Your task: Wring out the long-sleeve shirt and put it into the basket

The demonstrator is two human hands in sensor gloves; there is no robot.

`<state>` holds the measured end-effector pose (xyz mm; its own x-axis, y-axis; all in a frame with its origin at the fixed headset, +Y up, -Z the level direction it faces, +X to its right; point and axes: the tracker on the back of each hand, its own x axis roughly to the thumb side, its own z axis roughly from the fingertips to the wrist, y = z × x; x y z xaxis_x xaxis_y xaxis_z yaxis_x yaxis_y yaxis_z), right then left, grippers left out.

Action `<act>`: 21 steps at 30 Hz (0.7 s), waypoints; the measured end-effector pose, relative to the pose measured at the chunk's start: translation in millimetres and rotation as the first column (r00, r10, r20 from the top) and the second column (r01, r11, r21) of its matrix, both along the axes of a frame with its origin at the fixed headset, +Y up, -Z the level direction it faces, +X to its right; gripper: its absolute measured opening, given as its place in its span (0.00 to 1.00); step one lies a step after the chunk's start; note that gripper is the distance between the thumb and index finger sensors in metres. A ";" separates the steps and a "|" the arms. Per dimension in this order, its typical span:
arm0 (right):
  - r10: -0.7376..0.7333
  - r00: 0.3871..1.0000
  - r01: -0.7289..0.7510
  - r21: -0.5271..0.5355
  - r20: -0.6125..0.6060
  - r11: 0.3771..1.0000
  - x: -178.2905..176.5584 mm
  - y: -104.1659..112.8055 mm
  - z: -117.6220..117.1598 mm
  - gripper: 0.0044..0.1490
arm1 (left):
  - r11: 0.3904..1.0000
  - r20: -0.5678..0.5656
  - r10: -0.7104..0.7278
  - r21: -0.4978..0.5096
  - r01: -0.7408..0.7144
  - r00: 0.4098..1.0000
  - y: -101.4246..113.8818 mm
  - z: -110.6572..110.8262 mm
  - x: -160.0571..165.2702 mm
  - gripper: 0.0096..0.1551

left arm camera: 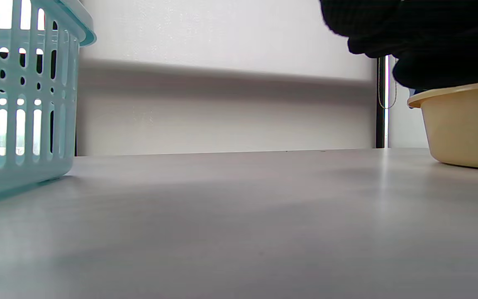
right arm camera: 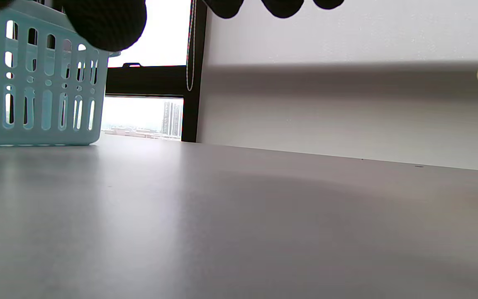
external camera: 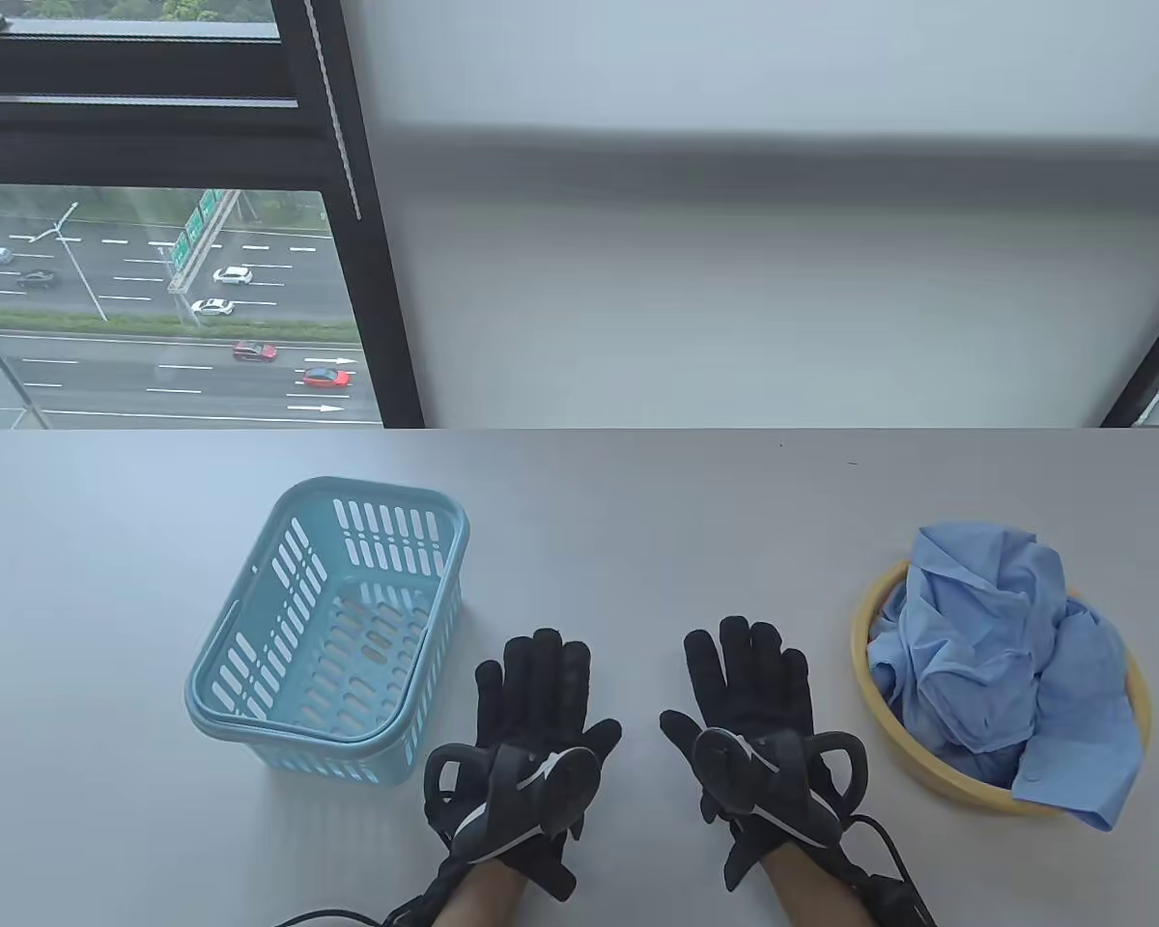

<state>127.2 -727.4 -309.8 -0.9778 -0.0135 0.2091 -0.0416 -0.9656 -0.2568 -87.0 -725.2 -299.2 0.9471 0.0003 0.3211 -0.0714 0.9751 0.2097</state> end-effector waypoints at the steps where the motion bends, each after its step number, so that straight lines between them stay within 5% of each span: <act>1: -0.002 1.000 0.002 0.001 -0.001 1.000 -0.3 -0.8 -0.2 0.54 | 1.000 -0.001 0.005 -0.002 -0.005 1.000 -0.5 -0.2 -0.5 0.52; 6: 0.013 1.000 -0.013 0.007 -0.003 1.000 -2.4 0.7 1.3 0.51 | 0.999 -0.009 0.021 -0.028 -0.022 1.000 -3.5 -2.5 -3.9 0.52; 12: 0.160 0.978 -0.180 0.144 0.136 0.973 10.2 33.5 12.1 0.56 | 0.998 -0.007 0.050 -0.041 -0.050 0.999 -4.9 -3.1 -6.4 0.52; 21: -0.029 0.899 -0.012 0.090 0.438 0.996 84.7 64.3 11.7 0.67 | 0.996 0.024 0.081 -0.042 -0.080 0.996 -4.4 -2.4 -6.7 0.52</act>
<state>211.9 -663.1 -298.1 -0.9701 -0.0036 -0.2425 0.0872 -0.9382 -0.3349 -93.7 -729.6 -301.6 0.9350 0.0901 0.3430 -0.1552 0.9736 0.1673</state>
